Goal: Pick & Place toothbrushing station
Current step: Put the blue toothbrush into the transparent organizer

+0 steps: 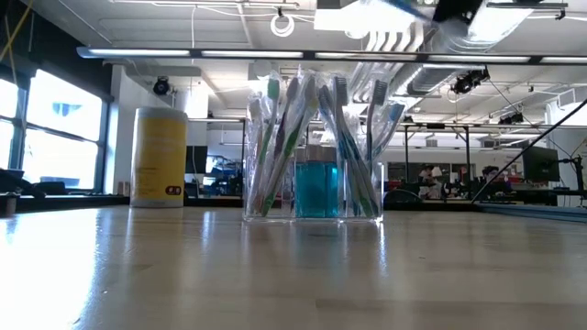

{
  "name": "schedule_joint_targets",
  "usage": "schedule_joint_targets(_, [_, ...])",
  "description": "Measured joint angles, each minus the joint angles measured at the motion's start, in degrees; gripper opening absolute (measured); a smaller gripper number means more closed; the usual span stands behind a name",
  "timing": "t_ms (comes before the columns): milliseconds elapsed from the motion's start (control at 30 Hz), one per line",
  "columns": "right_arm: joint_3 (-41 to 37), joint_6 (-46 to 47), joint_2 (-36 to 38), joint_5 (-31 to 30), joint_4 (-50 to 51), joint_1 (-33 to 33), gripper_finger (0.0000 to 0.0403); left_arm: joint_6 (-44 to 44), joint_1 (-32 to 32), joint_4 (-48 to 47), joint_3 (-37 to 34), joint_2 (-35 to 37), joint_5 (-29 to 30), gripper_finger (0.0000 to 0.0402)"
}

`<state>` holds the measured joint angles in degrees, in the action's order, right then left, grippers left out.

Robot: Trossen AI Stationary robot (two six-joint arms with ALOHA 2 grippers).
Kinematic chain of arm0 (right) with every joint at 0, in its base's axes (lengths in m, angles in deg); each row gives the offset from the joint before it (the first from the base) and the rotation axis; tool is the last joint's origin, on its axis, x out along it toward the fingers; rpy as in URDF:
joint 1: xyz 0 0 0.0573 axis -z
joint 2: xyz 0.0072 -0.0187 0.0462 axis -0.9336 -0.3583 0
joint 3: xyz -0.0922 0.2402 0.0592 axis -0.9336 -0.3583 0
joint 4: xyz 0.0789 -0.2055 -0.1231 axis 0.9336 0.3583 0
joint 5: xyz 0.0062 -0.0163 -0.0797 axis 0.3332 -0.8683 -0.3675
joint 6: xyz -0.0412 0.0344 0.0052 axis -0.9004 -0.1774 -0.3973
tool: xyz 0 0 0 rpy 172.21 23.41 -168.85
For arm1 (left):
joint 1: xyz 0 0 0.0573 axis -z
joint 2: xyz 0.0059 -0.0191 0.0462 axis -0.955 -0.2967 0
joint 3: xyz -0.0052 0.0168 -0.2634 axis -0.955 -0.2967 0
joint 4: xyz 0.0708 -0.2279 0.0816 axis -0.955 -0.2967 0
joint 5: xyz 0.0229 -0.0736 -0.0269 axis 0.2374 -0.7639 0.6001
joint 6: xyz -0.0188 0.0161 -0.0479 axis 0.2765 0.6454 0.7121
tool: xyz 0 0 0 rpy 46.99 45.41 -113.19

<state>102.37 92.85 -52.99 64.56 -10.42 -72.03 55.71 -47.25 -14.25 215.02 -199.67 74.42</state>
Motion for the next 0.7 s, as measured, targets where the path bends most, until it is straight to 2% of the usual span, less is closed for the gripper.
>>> schedule_joint_targets(67, [0.0, 2.0, -0.3, 0.6, -3.3, -3.1, 0.0003, -3.6, 0.9, 4.0, 0.4, -1.3, 5.2, 0.0124])
schedule_joint_targets(167, [0.0, 4.3, -1.3, 0.3, -7.7, -6.6, 0.0003, -9.1, 2.8, 5.2, 0.1, -2.8, 13.1, 0.0124])
schedule_joint_targets(267, [0.0, 5.0, -2.2, 0.3, -11.1, -8.6, 0.0003, -15.6, 4.0, 7.0, 0.1, -3.7, 17.9, 0.0124])
schedule_joint_targets(567, [0.0, 3.7, -6.0, 0.7, -16.8, -11.0, 0.0003, -31.5, 3.8, 15.9, 0.2, -6.2, 19.2, 0.0124])
schedule_joint_targets(700, [0.0, 3.7, -7.1, 2.1, -18.3, -11.0, 0.0003, -32.5, 2.5, 16.4, 0.3, -6.7, 19.4, 0.0124])
